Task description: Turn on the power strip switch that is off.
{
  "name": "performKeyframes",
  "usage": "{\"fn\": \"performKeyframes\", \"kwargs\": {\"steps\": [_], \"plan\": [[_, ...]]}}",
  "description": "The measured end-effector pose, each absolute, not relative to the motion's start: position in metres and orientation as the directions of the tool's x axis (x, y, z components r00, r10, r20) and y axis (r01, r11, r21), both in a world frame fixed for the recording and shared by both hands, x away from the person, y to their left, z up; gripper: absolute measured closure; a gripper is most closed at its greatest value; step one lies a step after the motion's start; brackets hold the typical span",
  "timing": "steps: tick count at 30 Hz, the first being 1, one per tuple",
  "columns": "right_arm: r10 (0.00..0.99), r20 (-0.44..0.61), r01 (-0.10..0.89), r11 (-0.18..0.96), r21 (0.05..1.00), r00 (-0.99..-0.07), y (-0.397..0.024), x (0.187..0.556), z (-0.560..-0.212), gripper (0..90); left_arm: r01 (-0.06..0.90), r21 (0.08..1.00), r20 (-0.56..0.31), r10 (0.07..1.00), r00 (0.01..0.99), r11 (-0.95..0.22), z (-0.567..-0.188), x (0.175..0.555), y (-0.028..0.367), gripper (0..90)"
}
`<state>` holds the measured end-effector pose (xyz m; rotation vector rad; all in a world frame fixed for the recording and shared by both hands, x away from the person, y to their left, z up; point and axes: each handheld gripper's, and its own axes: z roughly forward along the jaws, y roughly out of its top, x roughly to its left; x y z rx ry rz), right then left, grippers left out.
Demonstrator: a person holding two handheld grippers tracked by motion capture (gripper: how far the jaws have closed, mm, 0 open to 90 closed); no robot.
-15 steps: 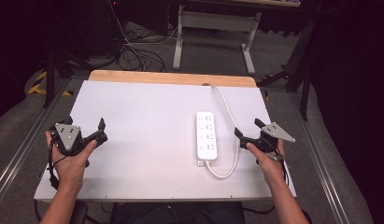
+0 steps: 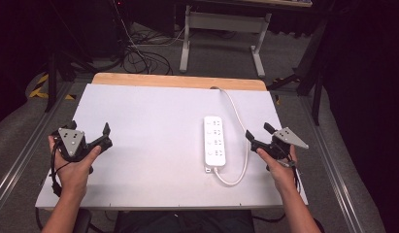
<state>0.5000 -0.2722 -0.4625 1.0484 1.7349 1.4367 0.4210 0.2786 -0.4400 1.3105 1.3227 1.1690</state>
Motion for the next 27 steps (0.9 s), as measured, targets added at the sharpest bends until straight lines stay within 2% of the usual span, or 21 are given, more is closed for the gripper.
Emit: {"fn": "performKeyframes", "kwargs": {"steps": [3,6,8,9,10,11,14,15,18,21,27], "plan": [[0.881,0.007,0.172,0.085,0.981,-0.474,-0.272,0.499,-0.462,24.6,0.136,0.991,0.012,1.0,-0.024,-0.008,-0.44,0.421,0.278,4.4],[0.874,0.01,0.175,0.086,0.981,-0.486,-0.273,0.499,-0.461,33.9,0.14,0.99,0.014,1.0,-0.022,-0.011,-0.441,0.422,0.278,4.5],[0.858,0.041,0.202,0.074,0.977,-0.512,-0.273,0.499,-0.46,43.3,0.14,0.99,0.014,1.0,-0.019,-0.011,-0.441,0.422,0.278,4.5],[0.858,0.041,0.202,0.074,0.977,-0.512,-0.273,0.499,-0.46,43.3,0.139,0.99,0.016,1.0,-0.019,-0.013,-0.44,0.422,0.278,4.5],[0.849,0.029,0.206,0.095,0.974,-0.527,-0.272,0.498,-0.458,50.9,0.14,0.99,0.017,1.0,-0.017,-0.015,-0.44,0.422,0.278,4.6],[0.844,0.031,0.211,0.098,0.972,-0.536,-0.271,0.498,-0.457,54.5,0.14,0.99,0.016,1.0,-0.016,-0.013,-0.44,0.422,0.278,4.6],[0.831,0.036,0.216,0.102,0.971,-0.555,-0.269,0.497,-0.454,58.4,0.14,0.99,0.016,1.0,-0.014,-0.014,-0.44,0.422,0.278,4.7],[0.822,0.039,0.226,0.11,0.968,-0.568,-0.266,0.496,-0.451,65.3,0.139,0.99,0.017,1.0,-0.014,-0.015,-0.44,0.422,0.278,4.8],[0.819,0.024,0.22,0.126,0.967,-0.573,-0.264,0.493,-0.445,75.6,0.138,0.99,0.019,1.0,-0.014,-0.017,-0.44,0.422,0.278,5.0],[0.831,0.004,0.211,0.137,0.968,-0.557,-0.263,0.491,-0.442,79.2,0.138,0.99,0.02,1.0,-0.011,-0.018,-0.44,0.422,0.278,5.0],[0.814,0.061,0.276,0.124,0.953,-0.578,-0.265,0.491,-0.437,90.0,0.139,0.99,0.026,1.0,-0.009,-0.024,-0.44,0.422,0.277,5.5]]}}
